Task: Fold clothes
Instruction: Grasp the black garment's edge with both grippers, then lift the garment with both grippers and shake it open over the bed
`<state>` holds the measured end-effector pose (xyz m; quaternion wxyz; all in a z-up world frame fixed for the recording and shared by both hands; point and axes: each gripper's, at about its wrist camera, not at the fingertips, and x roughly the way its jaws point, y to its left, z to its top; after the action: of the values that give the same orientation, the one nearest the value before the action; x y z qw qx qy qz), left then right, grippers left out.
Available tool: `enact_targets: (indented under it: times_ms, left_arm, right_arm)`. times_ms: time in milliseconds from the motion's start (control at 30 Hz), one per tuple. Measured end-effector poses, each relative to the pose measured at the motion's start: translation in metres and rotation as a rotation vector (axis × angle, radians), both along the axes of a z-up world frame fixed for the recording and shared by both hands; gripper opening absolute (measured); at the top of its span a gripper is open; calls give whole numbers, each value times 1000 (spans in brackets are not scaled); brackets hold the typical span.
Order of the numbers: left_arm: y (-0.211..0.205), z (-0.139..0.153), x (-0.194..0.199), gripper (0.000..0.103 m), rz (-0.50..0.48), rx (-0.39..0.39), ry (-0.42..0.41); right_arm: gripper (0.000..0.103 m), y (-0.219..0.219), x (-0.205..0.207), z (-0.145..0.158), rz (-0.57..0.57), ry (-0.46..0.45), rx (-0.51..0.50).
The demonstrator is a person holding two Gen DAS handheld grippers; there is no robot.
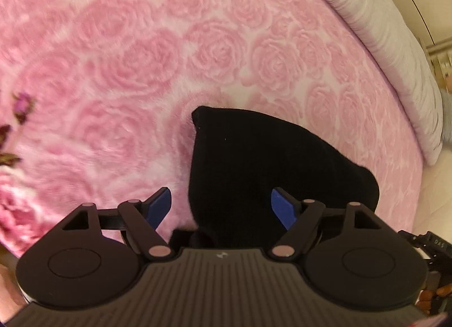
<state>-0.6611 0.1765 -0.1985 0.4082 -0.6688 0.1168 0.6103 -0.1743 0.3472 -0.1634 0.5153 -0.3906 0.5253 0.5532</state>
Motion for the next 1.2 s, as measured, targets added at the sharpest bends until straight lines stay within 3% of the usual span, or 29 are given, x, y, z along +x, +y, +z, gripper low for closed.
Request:
enact_targets:
  times_ms: [300,533,600,667,700,833,933,1067,1200]
  left_arm:
    - [29,-78,-42,81,184,42,-167]
    - [48,-117,-51,81,270,65,-290]
    - [53,-121,-43,69,255,71,-322]
    - [57,-119,-35,48,209,55,-290]
    - [58,-115,-32,33,178,49,-264]
    - [53,-81,-43,6,206,185,-273]
    - [72,-28,-55,5,172,347,-234]
    - [113,67,-63,5,77,579,-129]
    - [124,161,-63,5,26,827,-51]
  right_arm:
    - [86,92,3,-64,-12,49,-7]
    - [85,136,7,-125,-64,83,-120]
    - [69,137,3,-137,-54,117,-160]
    - [21,132,-3,-139,-19,150,-167]
    - [17,129,-6,-135,1,150,-156]
    - [13,123,-5,-92,13,224,-51]
    - [12,129,-6,-41,8,309,66]
    - [11,138,-9,49,36,442,321]
    - [11,125,1,135,76,546,571]
